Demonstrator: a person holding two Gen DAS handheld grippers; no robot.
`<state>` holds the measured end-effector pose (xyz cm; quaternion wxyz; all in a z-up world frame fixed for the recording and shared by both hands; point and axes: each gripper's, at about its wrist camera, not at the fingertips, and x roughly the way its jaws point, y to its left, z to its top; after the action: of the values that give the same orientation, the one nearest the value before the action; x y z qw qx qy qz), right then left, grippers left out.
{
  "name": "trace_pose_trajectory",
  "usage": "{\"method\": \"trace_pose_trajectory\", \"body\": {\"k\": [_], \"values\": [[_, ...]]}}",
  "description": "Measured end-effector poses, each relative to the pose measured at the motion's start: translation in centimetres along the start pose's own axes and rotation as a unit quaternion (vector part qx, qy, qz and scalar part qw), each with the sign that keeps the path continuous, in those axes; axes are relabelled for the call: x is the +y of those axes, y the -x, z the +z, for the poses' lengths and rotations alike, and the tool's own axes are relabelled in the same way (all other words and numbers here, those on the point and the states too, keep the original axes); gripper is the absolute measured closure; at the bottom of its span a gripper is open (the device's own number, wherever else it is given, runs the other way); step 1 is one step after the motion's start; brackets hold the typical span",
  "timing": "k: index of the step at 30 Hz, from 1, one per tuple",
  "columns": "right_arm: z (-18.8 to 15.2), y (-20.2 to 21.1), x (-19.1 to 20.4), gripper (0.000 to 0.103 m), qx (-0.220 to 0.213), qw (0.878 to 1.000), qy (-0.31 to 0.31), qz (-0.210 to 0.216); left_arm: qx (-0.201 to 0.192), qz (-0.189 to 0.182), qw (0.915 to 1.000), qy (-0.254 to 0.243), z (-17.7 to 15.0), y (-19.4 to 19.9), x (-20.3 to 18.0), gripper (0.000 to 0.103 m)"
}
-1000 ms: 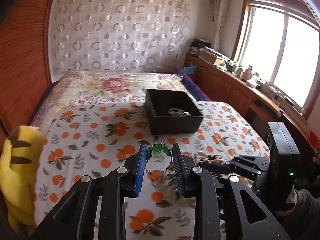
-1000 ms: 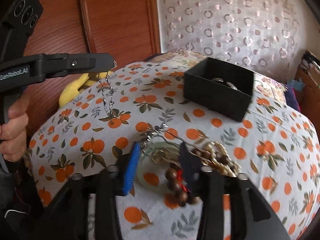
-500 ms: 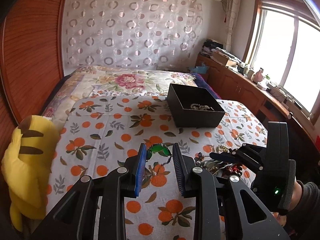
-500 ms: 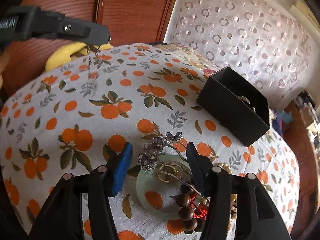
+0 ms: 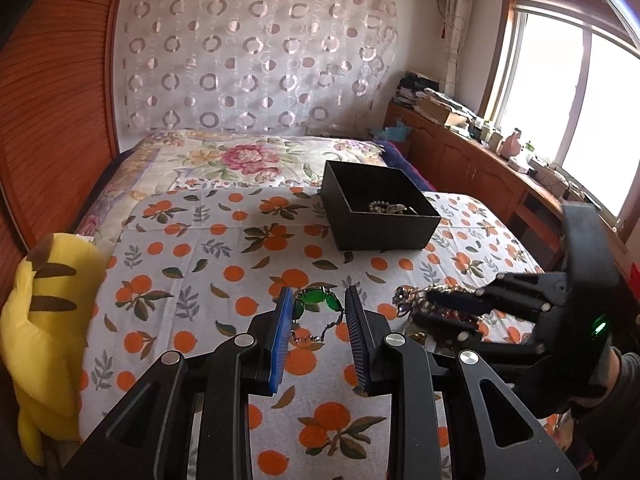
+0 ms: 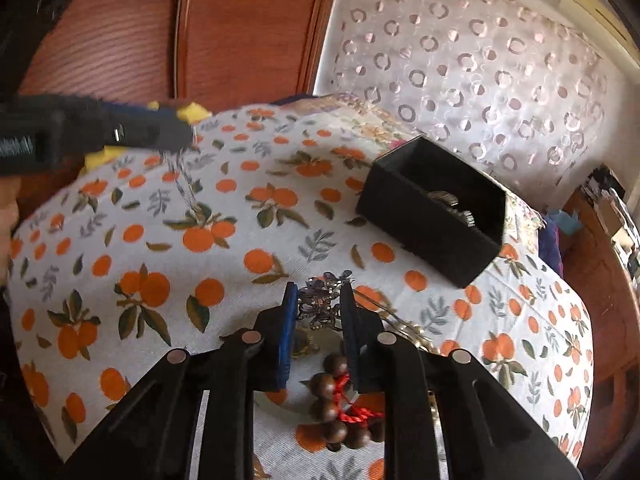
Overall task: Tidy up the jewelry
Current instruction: 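Grasp the silver hairpins with the right tool while the left tool holds the pendant, then lower the hairpins and green pendant into the black box, opening both tools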
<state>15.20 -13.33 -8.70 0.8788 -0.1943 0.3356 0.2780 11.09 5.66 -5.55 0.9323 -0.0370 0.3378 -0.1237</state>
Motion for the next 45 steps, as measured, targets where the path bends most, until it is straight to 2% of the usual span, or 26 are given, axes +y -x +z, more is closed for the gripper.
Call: {"method": "trace_pose_trajectory", "body": {"k": [12, 27, 34, 40, 45], "values": [[1.9, 4.1, -3.0, 0.08, -0.052, 0.998, -0.025, 0.005, 0.0, -0.011, 0.9998, -0.017, 1.7, -1.4, -2.1, 0.078], [5.4, 6.2, -7.5, 0.08, -0.094, 0.995, -0.038, 0.022, 0.0, -0.031, 0.9988, -0.039, 5.0, -4.4, -3.9, 0.078], [7.9, 4.1, -10.2, 0.08, -0.097, 0.994, -0.043, 0.023, -0.001, -0.034, 0.9985, -0.043, 7.0, -5.6, -3.8, 0.078], [10.3, 0.4, -13.4, 0.08, -0.093, 0.994, -0.052, 0.023, -0.003, -0.033, 0.9984, -0.047, 9.0, -7.0, -3.7, 0.078], [11.0, -2.8, -14.7, 0.08, -0.079, 0.995, -0.054, 0.033, 0.002, -0.033, 0.9982, -0.05, 10.1, -8.4, -3.6, 0.078]]}}
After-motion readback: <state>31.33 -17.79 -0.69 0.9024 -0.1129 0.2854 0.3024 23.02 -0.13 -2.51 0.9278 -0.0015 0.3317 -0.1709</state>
